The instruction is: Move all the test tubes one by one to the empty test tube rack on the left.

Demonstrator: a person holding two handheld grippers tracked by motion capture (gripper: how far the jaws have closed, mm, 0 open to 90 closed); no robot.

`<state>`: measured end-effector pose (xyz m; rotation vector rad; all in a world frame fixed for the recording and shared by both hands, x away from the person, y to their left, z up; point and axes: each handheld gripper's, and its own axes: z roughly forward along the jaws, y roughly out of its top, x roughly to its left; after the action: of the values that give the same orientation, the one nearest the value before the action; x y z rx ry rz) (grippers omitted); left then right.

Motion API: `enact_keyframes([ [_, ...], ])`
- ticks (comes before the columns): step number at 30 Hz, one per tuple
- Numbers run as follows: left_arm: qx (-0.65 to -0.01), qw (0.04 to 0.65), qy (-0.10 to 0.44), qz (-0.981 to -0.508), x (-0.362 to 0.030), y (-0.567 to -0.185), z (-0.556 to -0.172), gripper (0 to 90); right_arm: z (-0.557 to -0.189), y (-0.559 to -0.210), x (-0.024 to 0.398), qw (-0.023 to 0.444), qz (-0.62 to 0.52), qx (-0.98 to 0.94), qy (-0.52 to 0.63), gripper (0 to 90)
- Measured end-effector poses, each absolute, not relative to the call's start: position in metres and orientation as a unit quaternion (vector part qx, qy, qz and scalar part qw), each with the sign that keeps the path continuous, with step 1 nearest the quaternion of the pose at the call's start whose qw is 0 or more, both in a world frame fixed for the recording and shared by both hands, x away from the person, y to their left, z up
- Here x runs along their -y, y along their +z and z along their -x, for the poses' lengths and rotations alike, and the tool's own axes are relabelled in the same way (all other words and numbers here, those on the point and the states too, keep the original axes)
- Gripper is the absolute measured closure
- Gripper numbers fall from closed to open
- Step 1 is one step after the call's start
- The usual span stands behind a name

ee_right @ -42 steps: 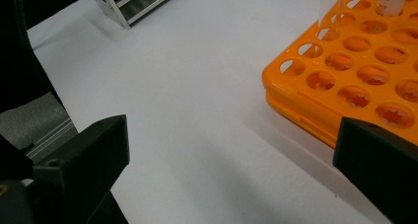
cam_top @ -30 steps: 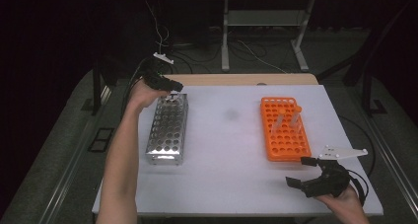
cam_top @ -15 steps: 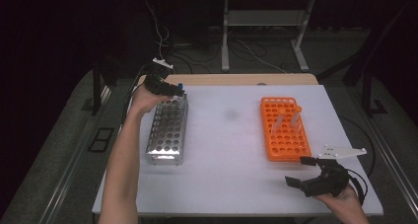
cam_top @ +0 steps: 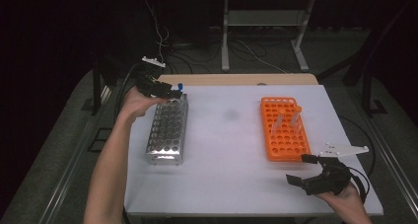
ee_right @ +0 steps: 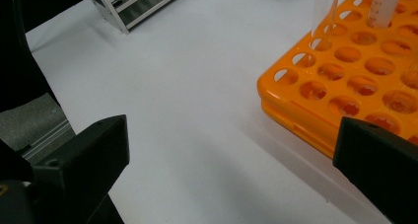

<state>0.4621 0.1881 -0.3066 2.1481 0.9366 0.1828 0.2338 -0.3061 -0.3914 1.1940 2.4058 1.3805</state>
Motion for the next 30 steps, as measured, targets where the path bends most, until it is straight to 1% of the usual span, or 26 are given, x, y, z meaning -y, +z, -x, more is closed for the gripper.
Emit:
enact_keyframes([
  [4, -0.365, 0.396, 0.076, -0.839, -0.190, -0.299, -0.449, 22.2, -0.236, -0.391, 0.306, 0.062, -0.394, -0.795, 0.458, 0.3],
  [9, -0.377, 0.408, 0.096, -0.826, -0.192, -0.291, -0.430, 6.0, -0.239, -0.389, 0.305, 0.062, -0.396, -0.796, 0.454, 0.3],
  [11, -0.376, 0.404, 0.101, -0.828, -0.191, -0.290, -0.422, 0.0, -0.241, -0.388, 0.306, 0.063, -0.396, -0.796, 0.453, 0.3],
  [22, -0.357, 0.417, 0.119, -0.827, -0.192, -0.294, -0.382, 0.0, -0.257, -0.381, 0.314, 0.073, -0.404, -0.799, 0.440, 0.3],
  [30, -0.337, 0.429, 0.115, -0.830, -0.184, -0.301, -0.356, 0.0, -0.272, -0.377, 0.317, 0.075, -0.407, -0.802, 0.431, 0.3],
])
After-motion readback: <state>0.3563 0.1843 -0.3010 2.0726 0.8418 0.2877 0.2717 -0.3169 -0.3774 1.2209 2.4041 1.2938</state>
